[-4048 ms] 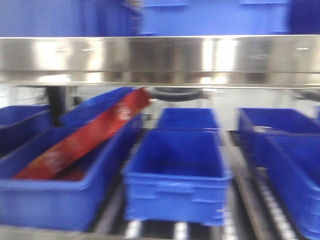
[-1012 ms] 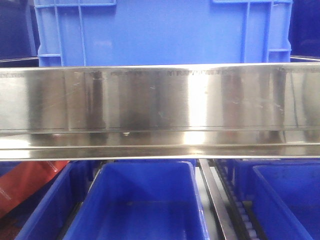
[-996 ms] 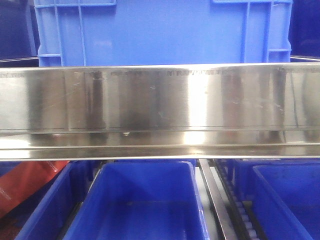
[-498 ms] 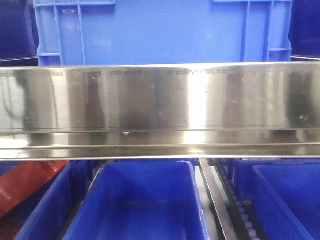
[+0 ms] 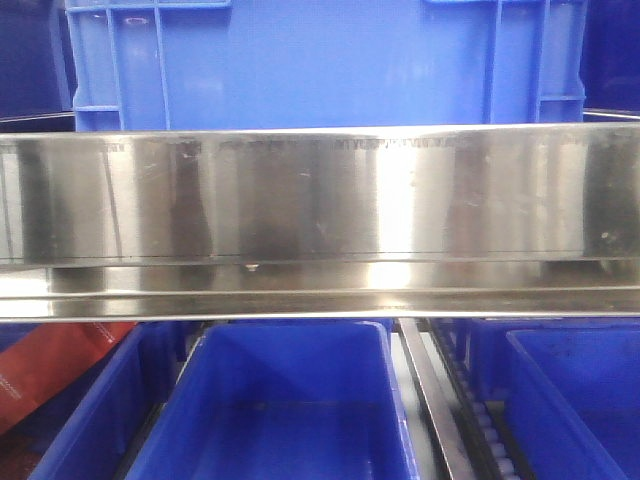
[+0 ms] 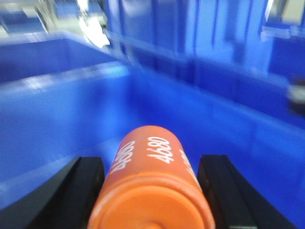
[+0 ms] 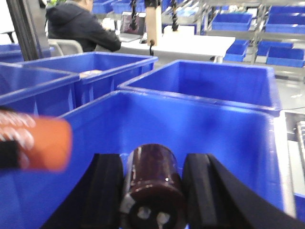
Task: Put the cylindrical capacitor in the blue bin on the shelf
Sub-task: 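Lower the right gripper into the blue bin and release the brown capacitor, then lower the left gripper into the same blue bin and release the orange cylinder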
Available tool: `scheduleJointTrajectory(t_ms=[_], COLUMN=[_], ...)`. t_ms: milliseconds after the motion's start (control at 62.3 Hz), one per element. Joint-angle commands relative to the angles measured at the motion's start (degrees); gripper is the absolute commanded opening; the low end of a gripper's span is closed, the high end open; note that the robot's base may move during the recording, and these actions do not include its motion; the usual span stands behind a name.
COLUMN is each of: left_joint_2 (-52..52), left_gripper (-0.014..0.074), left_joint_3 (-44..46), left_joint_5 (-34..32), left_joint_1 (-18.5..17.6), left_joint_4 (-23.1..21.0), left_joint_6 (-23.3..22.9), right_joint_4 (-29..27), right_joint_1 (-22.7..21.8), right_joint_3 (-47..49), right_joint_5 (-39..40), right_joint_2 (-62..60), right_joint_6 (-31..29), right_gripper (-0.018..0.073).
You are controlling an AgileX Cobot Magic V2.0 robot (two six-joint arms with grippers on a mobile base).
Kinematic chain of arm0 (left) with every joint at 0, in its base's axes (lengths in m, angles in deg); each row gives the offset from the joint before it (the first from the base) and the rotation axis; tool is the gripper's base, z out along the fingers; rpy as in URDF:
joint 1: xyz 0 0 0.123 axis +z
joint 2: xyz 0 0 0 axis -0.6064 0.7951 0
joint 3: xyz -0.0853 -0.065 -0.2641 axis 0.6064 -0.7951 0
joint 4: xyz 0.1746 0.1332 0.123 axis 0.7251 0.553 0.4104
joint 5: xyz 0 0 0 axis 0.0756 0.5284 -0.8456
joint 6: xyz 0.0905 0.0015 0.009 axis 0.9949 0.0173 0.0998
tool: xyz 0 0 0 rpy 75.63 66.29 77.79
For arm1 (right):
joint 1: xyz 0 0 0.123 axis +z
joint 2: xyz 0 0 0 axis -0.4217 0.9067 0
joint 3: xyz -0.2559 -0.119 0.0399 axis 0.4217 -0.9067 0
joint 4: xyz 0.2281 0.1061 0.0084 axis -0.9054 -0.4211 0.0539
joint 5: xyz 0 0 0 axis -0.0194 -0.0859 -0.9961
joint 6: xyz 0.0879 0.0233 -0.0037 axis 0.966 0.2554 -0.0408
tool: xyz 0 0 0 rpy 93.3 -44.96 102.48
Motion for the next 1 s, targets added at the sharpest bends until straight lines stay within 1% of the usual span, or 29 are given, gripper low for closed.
scheduleJointTrajectory(t_ms=[0,32,64,161,193,241,305,402,434,498,530,562,594,626,642,691,707,723,739,755,787,980], left_joint_2=[0.02,0.14,0.27,0.27,0.27,0.27,0.27,0.15,0.0,-0.83,-1.46,-2.11,-2.94,-3.45,-3.84,-4.6,-4.84,-5.09,-5.35,-5.6,-6.27,-9.51], left_gripper=[0.001,0.0078,0.0153,0.0361,0.0407,0.0465,0.0493,0.0491,0.0481,0.0424,0.0363,0.0287,0.0184,0.0113,0.006,-0.0044,-0.0095,-0.0111,-0.011,-0.0111,-0.0111,-0.0111], left_joint_3=[0.75,0.75,0.75,0.75,0.75,0.75,0.75,0.75,0.75,0.75,0.75,0.75,0.75,0.75,0.75,0.75,0.75,0.75,0.75,0.75,0.75,-0.05], left_joint_5=[-1.75,-1.75,-1.75,-1.75,-1.75,-1.75,-1.75,-1.84,-1.84,-1.84,-1.84,-1.84,-1.84,-1.84,-1.84,-1.84,-1.84,-1.84,-1.84,-1.84,-1.84,-2.01], left_joint_1=[-0.69,-0.69,-0.69,-0.69,-0.69,-0.69,-0.69,-0.69,-0.69,-0.69,-0.69,-0.69,-0.69,-0.69,-0.69,-0.69,-0.69,-0.69,-0.69,-0.69,-0.69,-0.69], left_joint_4=[-0.33,-0.33,-0.33,-0.33,-0.44,-0.44,-0.44,-0.44,-0.44,-0.44,-0.44,-0.44,-0.44,-0.44,-0.44,-0.44,-0.44,-0.44,-0.44,-0.44,-0.53,-0.53], left_joint_6=[0.3,0.3,0.3,0.3,0.3,0.3,0.3,0.3,0.3,0.3,0.3,0.3,0.3,0.3,0.3,0.3,0.3,0.3,0.3,0.3,0.3,0.3], right_joint_4=[0.58,0.58,0.58,0.58,0.58,0.48,0.48,-0.31,-0.56,-0.54,-0.54,-0.54,-0.54,-0.54,-0.54,-0.54,-0.54,-0.54,-0.54,-0.54,-0.54,-1.05], right_joint_1=[0.22,0.22,0.22,0.22,0.22,0.22,0.22,0.22,0.22,0.22,0.22,0.22,0.22,0.22,0.22,0.22,0.22,0.22,0.22,0.22,0.22,0.22], right_joint_3=[0.9,0.9,0.9,0.9,0.9,0.9,0.9,0.9,0.9,0.9,0.9,0.9,0.9,0.9,0.9,0.9,0.9,0.9,0.9,0.9,0.9,-0.4], right_joint_5=[1.93,1.73,1.73,1.6,1.6,1.6,1.31,0.33,-0.45,-2.56,-3.36,-4.21,-4.36,-4.36,-4.36,-4.12,-4.12,-3.98,-3.98,-3.98,-4.17,-5.26], right_joint_2=[0.95,1.24,1.71,2.26,2.26,2.26,2.12,1.5,1.07,-0.09,-0.63,-1.53,-2.22,-2.84,-3.13,-3.98,-4.26,-4.38,-4.82,-5.03,-5.69,-9.81], right_joint_6=[-0.33,-0.33,-0.33,-0.33,-0.33,-0.33,-0.33,-0.33,-0.33,-0.33,-0.33,-0.33,-0.33,-0.33,-0.33,-0.33,-0.33,-0.33,-0.33,-0.33,-0.33,-0.33], right_gripper=[0.0002,0.0055,0.0141,0.0338,0.0393,0.0447,0.0468,0.0464,0.0465,0.0463,0.0452,0.041,0.0343,0.0285,0.0235,0.0126,0.0088,0.0049,-0.0009,-0.0048,-0.0159,-0.0165])
